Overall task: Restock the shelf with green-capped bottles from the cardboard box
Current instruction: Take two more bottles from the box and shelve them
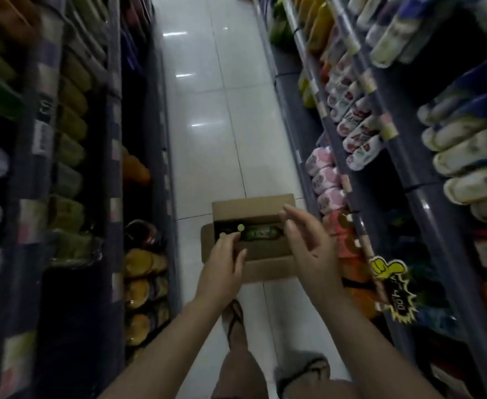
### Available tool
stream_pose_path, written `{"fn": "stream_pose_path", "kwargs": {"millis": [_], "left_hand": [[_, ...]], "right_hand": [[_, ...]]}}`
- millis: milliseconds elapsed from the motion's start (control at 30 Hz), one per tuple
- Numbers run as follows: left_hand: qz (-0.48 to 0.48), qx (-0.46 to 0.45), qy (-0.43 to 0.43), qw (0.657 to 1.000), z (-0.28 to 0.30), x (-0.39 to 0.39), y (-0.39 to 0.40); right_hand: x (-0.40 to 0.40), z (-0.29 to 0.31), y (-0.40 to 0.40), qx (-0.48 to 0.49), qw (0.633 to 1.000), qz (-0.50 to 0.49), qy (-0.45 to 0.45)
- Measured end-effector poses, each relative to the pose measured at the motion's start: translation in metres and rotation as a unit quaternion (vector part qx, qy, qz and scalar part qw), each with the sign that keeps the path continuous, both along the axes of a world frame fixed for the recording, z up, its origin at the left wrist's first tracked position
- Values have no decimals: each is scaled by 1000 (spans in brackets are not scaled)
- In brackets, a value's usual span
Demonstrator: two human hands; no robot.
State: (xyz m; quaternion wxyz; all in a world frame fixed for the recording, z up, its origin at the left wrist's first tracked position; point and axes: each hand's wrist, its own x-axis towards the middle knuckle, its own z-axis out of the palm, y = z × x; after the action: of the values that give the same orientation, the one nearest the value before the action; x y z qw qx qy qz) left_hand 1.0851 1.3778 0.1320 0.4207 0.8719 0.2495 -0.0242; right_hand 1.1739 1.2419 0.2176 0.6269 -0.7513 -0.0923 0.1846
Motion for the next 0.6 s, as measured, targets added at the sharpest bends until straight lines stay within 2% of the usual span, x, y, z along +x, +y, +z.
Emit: {"fn": "stream_pose_path", "kwargs": {"millis": [167, 333, 600], "left_hand": [[23, -26, 43, 998, -73, 14, 15], [61, -39, 77, 994, -161, 38, 20], [127, -71, 174, 974, -334, 45, 19]], "right_hand": [[26, -64, 20, -32, 999, -4, 40], [56, -160, 31, -72, 995, 12, 70], [87, -370, 58, -163, 975, 113, 104]]}}
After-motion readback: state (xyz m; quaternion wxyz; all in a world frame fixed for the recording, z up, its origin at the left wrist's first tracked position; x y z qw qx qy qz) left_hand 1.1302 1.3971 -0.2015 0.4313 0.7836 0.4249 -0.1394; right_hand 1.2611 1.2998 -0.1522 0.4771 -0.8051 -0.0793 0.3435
